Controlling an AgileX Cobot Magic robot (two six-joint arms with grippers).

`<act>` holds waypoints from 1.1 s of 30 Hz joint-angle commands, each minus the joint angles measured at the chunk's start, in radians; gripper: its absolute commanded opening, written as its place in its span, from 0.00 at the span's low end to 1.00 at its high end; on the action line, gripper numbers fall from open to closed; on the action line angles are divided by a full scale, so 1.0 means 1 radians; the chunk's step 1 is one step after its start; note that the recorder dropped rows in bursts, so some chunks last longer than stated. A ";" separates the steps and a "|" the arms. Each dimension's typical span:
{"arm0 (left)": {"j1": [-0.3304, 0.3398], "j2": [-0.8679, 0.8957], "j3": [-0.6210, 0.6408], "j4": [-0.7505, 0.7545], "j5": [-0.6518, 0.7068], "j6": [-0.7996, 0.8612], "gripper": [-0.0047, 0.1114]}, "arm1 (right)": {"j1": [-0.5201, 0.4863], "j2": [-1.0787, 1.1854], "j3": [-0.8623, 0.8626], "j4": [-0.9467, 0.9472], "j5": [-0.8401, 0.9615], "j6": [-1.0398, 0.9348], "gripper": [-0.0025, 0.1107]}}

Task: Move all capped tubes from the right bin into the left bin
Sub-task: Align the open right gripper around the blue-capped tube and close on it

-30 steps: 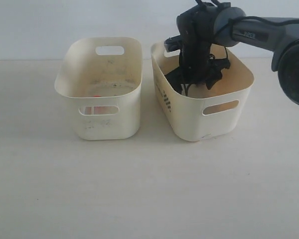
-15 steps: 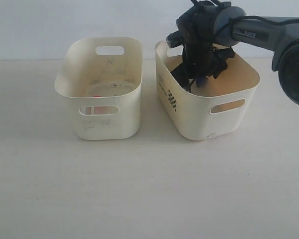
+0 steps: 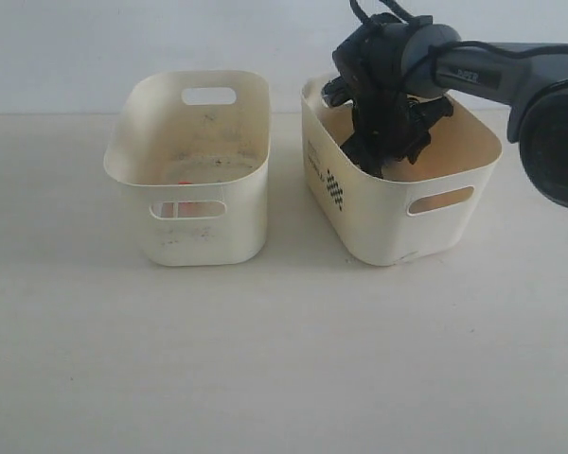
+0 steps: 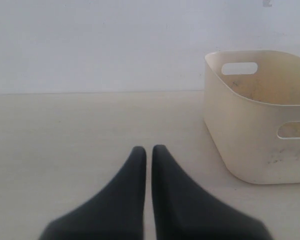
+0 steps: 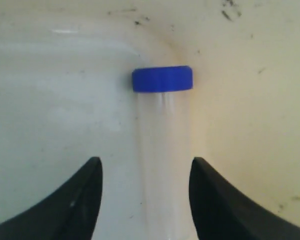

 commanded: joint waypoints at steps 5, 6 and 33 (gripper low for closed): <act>0.000 0.000 -0.004 -0.006 -0.004 -0.010 0.08 | -0.001 0.015 0.004 -0.035 0.051 -0.002 0.46; 0.000 0.000 -0.004 -0.006 -0.004 -0.010 0.08 | -0.001 0.015 0.004 -0.041 0.051 -0.003 0.47; 0.000 0.000 -0.004 -0.006 -0.004 -0.010 0.08 | -0.001 0.020 0.004 -0.102 0.007 0.007 0.56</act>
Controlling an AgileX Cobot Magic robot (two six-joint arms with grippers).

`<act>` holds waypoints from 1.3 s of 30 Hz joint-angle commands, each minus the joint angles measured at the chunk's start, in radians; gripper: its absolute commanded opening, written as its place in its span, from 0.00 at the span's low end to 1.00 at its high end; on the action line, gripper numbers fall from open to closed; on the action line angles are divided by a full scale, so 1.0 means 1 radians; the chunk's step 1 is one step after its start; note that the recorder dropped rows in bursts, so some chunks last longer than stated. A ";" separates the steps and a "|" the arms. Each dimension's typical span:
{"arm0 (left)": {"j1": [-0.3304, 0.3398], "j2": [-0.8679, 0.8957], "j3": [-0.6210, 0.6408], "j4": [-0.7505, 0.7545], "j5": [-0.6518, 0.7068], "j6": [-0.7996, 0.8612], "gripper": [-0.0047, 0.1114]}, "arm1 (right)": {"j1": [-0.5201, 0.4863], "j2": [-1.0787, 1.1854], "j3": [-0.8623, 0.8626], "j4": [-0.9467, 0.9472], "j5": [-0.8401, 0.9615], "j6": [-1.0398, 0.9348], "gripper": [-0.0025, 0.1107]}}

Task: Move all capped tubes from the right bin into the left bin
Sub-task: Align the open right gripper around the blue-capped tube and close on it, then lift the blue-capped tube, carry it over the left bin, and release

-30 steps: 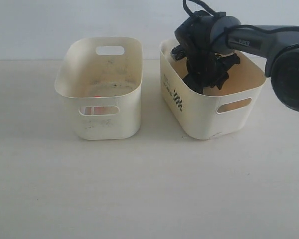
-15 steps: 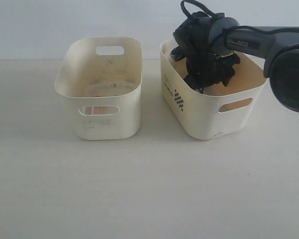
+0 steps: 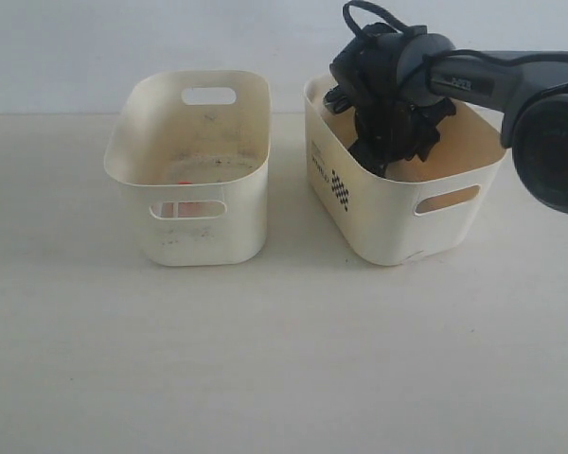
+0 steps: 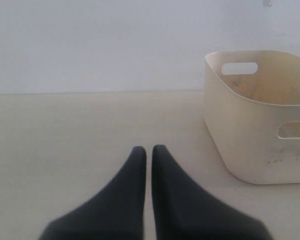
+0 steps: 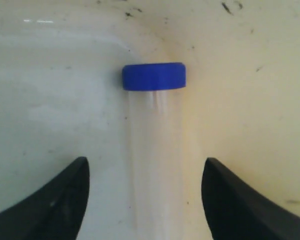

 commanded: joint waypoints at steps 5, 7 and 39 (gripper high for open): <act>0.000 0.000 -0.004 -0.006 -0.004 -0.010 0.08 | -0.007 0.020 0.002 -0.049 0.015 0.000 0.56; 0.000 0.000 -0.004 -0.006 -0.004 -0.010 0.08 | -0.007 0.022 0.002 -0.049 0.011 0.007 0.56; 0.000 0.000 -0.004 -0.006 -0.004 -0.010 0.08 | -0.007 0.029 0.004 -0.026 0.066 0.047 0.02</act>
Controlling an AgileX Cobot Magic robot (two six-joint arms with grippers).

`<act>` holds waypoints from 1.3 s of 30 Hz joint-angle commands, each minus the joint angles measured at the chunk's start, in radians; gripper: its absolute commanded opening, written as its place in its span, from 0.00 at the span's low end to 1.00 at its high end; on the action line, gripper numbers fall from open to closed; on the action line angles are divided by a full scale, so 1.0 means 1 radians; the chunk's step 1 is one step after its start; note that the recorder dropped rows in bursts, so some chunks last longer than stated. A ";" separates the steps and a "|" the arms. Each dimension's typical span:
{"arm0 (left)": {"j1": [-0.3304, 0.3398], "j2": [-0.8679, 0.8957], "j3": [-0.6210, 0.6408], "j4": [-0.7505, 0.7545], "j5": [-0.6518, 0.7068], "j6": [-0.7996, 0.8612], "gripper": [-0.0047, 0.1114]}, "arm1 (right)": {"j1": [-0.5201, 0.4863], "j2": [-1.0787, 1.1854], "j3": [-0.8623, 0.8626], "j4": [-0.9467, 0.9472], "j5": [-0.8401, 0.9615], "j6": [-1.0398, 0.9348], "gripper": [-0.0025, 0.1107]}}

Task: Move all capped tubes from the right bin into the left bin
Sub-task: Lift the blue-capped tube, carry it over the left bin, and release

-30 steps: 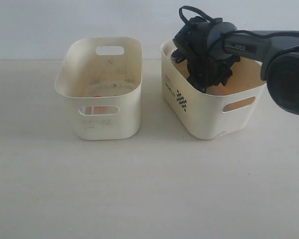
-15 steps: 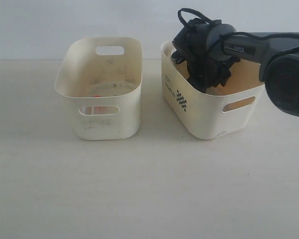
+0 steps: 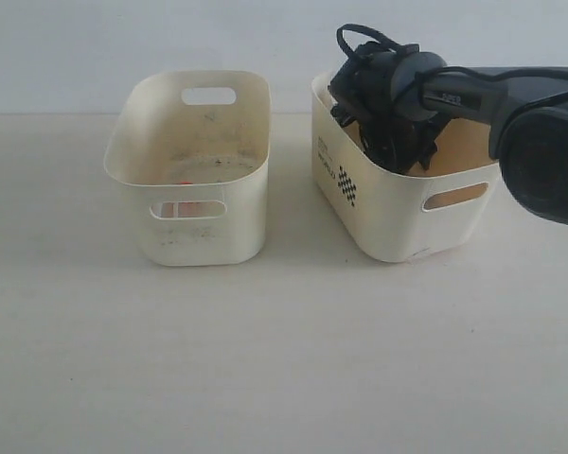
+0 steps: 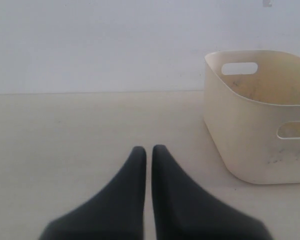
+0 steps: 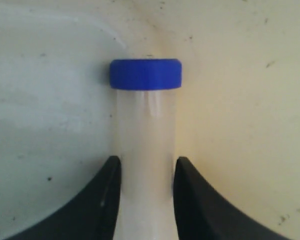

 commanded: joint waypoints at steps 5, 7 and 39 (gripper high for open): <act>0.000 0.000 -0.004 -0.006 -0.004 -0.010 0.08 | -0.007 -0.133 0.006 0.113 0.060 0.035 0.02; 0.000 0.000 -0.004 -0.006 -0.004 -0.010 0.08 | -0.007 -0.173 0.006 0.128 0.091 0.035 0.02; 0.000 0.000 -0.004 -0.006 -0.004 -0.010 0.08 | 0.265 -0.291 0.006 0.798 -0.322 -0.056 0.16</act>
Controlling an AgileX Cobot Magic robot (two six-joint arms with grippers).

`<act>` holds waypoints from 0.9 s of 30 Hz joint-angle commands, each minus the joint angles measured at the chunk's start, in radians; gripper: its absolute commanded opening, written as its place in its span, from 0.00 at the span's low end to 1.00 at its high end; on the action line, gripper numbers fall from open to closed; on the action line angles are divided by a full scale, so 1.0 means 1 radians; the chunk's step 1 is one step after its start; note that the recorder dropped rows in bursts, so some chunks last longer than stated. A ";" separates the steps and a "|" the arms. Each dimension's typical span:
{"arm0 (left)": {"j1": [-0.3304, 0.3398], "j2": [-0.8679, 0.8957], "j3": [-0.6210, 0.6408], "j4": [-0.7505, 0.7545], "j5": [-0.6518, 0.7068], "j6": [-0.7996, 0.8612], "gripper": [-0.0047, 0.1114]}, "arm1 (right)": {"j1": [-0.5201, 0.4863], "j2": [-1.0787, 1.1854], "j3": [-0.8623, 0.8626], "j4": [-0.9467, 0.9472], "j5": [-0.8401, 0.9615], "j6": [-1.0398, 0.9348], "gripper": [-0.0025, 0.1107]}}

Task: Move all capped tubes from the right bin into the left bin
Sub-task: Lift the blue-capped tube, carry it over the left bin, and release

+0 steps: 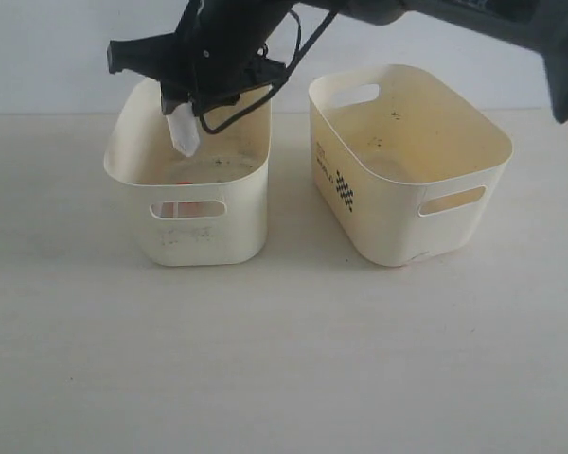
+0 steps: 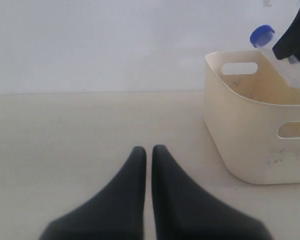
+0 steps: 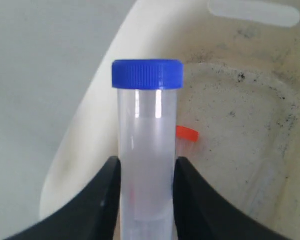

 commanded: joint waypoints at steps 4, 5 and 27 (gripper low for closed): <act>0.000 0.000 -0.004 -0.006 -0.004 -0.010 0.08 | 0.004 0.029 -0.002 0.003 -0.011 -0.013 0.52; 0.000 0.000 -0.004 -0.006 -0.004 -0.010 0.08 | 0.004 0.029 -0.002 0.003 -0.011 -0.009 0.61; 0.000 0.000 -0.004 -0.006 -0.004 -0.010 0.08 | 0.029 -0.178 -0.002 -0.035 0.264 -0.088 0.03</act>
